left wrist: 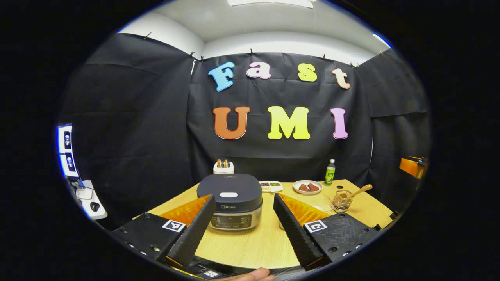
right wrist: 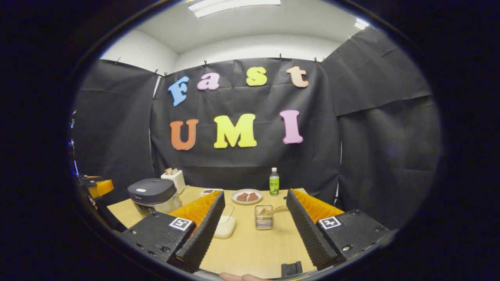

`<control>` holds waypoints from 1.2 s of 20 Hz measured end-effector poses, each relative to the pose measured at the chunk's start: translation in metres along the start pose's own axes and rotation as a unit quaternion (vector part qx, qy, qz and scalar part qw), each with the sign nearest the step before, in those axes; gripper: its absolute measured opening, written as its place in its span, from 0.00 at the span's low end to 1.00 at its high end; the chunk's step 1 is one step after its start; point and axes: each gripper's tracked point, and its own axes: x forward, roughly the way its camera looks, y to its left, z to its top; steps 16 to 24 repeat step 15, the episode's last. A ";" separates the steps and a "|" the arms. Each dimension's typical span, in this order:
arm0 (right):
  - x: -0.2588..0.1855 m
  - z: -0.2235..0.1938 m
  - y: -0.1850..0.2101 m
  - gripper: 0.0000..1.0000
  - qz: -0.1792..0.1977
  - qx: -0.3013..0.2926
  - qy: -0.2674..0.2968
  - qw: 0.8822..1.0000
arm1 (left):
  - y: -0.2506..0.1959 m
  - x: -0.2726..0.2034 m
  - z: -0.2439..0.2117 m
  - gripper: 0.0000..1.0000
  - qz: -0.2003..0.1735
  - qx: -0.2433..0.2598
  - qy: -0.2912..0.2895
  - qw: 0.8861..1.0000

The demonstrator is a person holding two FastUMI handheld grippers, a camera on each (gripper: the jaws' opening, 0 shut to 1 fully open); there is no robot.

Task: Close the left gripper, press the button to open the rice cooker; take a wooden spoon from the chopstick holder with the right hand, scoop a spoonful of rice and pour it into the rice cooker, then put the wooden spoon back into the chopstick holder.

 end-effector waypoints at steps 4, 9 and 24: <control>-0.008 0.003 -0.003 0.93 -0.005 -0.002 -0.004 1.000 | 0.000 -0.015 0.018 0.95 0.008 0.013 -0.021 1.000; -0.017 0.011 -0.014 0.93 -0.025 -0.016 -0.017 0.999 | -0.016 -0.022 0.019 0.95 -0.010 0.018 -0.034 0.999; -0.021 0.012 -0.021 0.93 -0.032 -0.013 -0.020 0.999 | -0.046 -0.022 0.017 0.85 -0.070 0.018 -0.040 0.997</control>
